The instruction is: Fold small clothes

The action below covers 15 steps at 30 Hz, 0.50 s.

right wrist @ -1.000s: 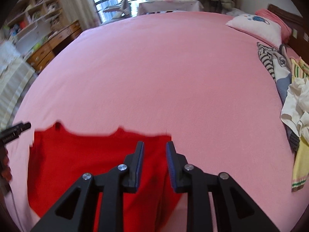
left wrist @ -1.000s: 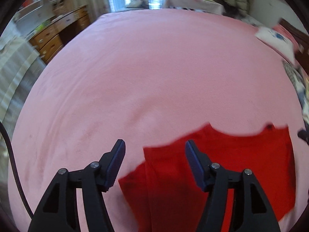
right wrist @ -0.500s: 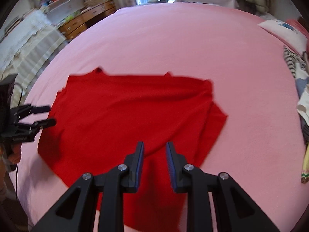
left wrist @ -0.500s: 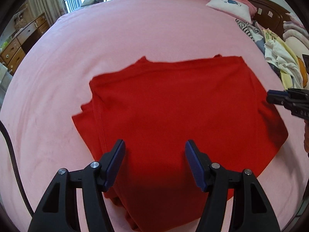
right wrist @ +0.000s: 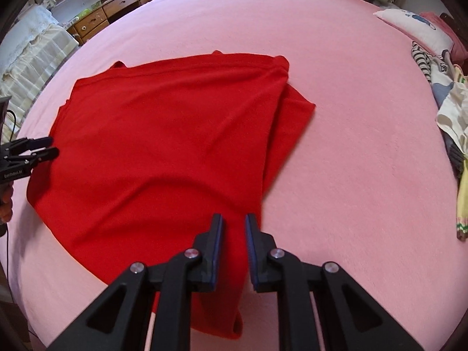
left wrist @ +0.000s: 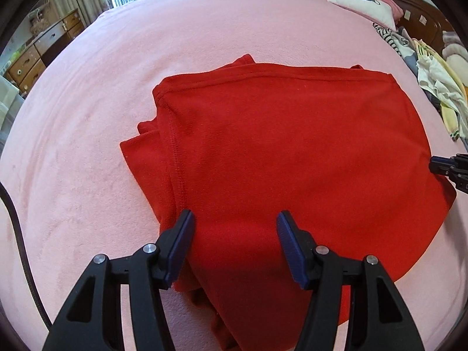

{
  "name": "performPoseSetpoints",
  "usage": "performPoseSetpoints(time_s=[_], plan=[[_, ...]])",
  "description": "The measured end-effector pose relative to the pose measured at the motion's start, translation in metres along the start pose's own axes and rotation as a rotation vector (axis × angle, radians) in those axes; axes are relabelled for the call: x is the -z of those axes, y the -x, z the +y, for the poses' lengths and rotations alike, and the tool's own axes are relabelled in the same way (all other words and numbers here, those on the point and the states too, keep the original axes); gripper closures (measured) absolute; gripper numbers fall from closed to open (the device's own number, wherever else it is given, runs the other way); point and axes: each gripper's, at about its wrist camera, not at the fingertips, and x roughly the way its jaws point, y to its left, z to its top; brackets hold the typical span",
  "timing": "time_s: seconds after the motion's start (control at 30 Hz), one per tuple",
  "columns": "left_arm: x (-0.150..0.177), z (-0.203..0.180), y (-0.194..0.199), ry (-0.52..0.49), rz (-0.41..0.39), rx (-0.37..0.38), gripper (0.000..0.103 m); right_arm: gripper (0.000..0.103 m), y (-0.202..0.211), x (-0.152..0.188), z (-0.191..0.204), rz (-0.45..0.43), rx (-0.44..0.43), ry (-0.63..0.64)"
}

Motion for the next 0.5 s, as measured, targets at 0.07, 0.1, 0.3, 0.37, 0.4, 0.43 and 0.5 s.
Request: performPoseSetpoints(time_s=[0.07, 0.1, 0.3, 0.37, 0.4, 0.43, 0.5], plan=[[-0.001, 0.000, 0.007, 0.002, 0.001, -0.013, 0.045, 0.089, 0.005, 0.004, -0.003, -0.001, 0.017, 0.000], [0.002, 0.002, 0.013, 0.005, -0.002, -0.033, 0.045, 0.089, 0.008, 0.005, -0.004, -0.002, 0.023, -0.001], [0.021, 0.022, 0.050, 0.071, -0.018, -0.032, 0.020, 0.089, 0.036, 0.012, 0.002, -0.031, 0.043, 0.002], [0.030, 0.032, 0.060, 0.099, -0.020, -0.024, 0.019, 0.087, 0.046, 0.015, 0.010, -0.048, 0.044, 0.016], [0.039, 0.038, 0.065, 0.121, -0.018, -0.014, 0.019, 0.086, 0.049, 0.016, 0.013, -0.054, 0.045, 0.019], [0.041, 0.043, 0.068, 0.133, -0.013, -0.010, 0.019, 0.086, 0.053, 0.018, 0.014, -0.059, 0.045, 0.022], [0.052, 0.051, 0.070, 0.171, 0.003, 0.008, 0.019, 0.086, 0.060, 0.022, 0.019, -0.065, 0.040, 0.026]])
